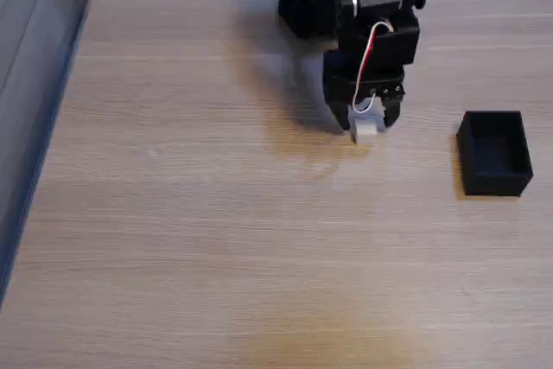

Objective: Pick a white block and place it in the black box.

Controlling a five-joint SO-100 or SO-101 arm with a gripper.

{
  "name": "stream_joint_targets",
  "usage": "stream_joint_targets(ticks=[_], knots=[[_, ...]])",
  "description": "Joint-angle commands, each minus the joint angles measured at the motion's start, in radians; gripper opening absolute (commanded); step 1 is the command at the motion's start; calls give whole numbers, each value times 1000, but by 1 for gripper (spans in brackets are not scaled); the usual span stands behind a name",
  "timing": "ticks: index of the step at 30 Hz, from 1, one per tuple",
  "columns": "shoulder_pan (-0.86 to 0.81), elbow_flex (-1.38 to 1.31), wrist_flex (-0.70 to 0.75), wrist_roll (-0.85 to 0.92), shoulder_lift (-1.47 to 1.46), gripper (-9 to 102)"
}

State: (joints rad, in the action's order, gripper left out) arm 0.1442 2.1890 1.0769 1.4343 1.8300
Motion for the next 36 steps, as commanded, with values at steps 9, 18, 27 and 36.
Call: stream_joint_targets(ticks=[9, 18, 27, 36], knots=[[2, -63, -5, -15, -58, 23], [11, -92, -5, -26, -98, 15], [-3, -106, 32, 11, -97, 0], [20, -51, 20, 141, 179, 0]])
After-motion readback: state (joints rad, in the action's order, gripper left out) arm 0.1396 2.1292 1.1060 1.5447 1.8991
